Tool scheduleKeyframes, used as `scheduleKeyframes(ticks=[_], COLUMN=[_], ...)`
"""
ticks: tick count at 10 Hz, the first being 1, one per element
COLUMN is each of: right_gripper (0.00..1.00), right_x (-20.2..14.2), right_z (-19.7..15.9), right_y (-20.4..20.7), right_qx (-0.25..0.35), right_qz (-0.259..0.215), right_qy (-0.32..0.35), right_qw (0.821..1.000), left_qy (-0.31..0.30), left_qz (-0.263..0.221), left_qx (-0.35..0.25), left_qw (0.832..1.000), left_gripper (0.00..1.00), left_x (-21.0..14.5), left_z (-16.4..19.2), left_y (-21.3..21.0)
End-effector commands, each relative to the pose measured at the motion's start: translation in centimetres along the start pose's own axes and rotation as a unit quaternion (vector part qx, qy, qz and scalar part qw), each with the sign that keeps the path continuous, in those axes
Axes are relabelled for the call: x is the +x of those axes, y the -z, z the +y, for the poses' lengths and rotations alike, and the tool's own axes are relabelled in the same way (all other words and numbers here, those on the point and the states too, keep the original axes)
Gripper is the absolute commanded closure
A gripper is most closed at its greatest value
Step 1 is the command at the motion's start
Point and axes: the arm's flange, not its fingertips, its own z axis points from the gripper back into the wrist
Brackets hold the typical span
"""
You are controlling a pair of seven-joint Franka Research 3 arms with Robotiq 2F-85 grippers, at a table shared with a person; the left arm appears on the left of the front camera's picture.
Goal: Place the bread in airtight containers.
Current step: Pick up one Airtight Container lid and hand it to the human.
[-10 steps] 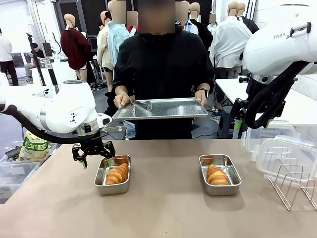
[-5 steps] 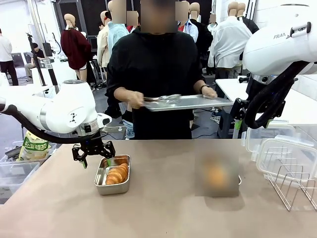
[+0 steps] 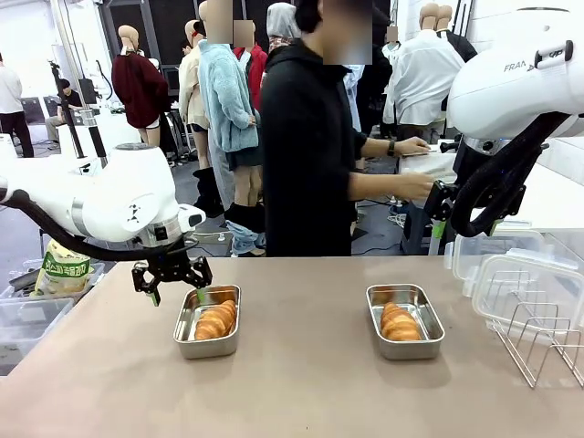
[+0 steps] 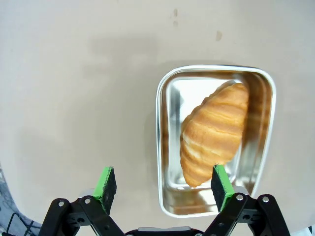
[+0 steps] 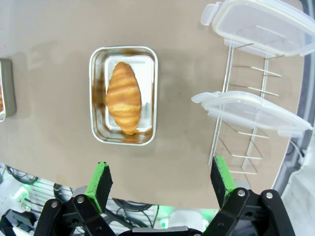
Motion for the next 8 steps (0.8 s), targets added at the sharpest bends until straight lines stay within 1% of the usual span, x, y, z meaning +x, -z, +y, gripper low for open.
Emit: scheduleKeyframes(ticks=[1,3,5,7,8], right_gripper=[0.0,0.0,0.0,0.0,0.0], right_x=[0.0,0.0,0.0,0.0,0.0], right_z=[0.1,0.1,0.1,0.1,0.0], right_y=[0.0,0.0,0.0,0.0,0.0], right_qx=[-0.002,-0.002,-0.002,-0.002,0.0], right_qz=[-0.001,-0.001,-0.001,-0.001,0.0], right_qy=[0.0,0.0,0.0,0.0,0.0], right_qw=[1.0,1.0,1.0,1.0,1.0], left_qy=[0.034,0.068,0.094,0.099,0.087], left_qz=[-0.035,-0.052,-0.075,-0.071,-0.066], left_qx=[0.014,0.004,-0.016,-0.038,-0.057], left_qw=[0.999,0.996,0.993,0.992,0.992], left_gripper=[0.0,0.0,0.0,0.0,0.0], left_x=[-0.3,0.2,0.1,-0.1,0.1], left_z=[0.1,-0.5,-1.1,-0.5,0.2], left_y=[-5.7,-9.5,-11.5,-11.0,-10.0])
